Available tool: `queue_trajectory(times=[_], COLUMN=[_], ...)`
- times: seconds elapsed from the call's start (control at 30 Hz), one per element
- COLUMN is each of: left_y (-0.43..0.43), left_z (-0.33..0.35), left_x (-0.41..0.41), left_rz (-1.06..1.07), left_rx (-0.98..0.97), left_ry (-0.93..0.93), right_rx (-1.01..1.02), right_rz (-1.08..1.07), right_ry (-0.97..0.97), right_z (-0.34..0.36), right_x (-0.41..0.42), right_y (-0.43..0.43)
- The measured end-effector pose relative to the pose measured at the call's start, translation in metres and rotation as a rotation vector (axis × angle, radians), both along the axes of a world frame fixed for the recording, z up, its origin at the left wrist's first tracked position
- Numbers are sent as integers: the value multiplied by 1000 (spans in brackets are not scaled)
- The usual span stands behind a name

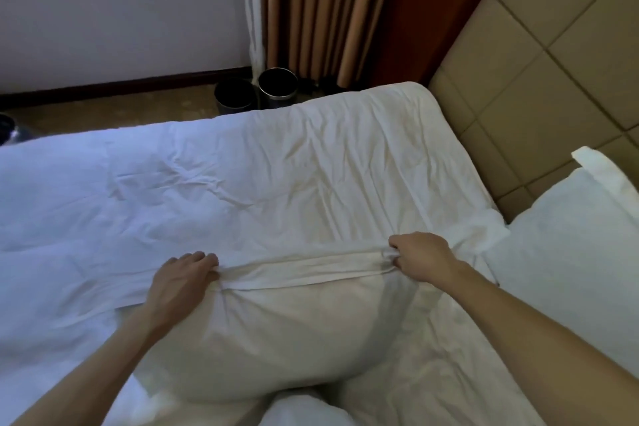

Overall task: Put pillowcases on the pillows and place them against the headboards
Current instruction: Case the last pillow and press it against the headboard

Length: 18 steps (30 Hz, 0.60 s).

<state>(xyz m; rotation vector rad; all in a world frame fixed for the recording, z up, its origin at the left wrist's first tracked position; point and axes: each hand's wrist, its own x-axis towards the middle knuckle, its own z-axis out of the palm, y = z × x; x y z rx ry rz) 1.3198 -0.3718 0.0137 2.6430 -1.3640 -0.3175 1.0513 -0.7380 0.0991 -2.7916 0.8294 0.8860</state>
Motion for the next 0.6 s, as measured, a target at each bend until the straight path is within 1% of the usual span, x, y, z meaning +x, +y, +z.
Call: queue_trajectory(times=[0.07,0.17,0.27,0.37,0.5,0.6], left_y=[-11,-16,-22,-32,-66,-113], left_z=[-4,-4,9,22,61,102], left_x=[1,-4,-7,-3,10,27], left_rz=[37,64,122,169,162,140], left_rx=[23,33,12,-47,-147,-203], left_ry=[18,10,18,14,-86,-151], right_rx=[-90,-116,-120,-81,-54,-45], right_rz=[22,-15,-47,-81,-133,-168], right_ry=[-8,-43,-161,-278,-415,-510], right_z=[-2,-4,-11,-8,9,28], right_x=[2,-1,-8,-5,2,5], right_y=[6,4,-3,-16,-55,-102])
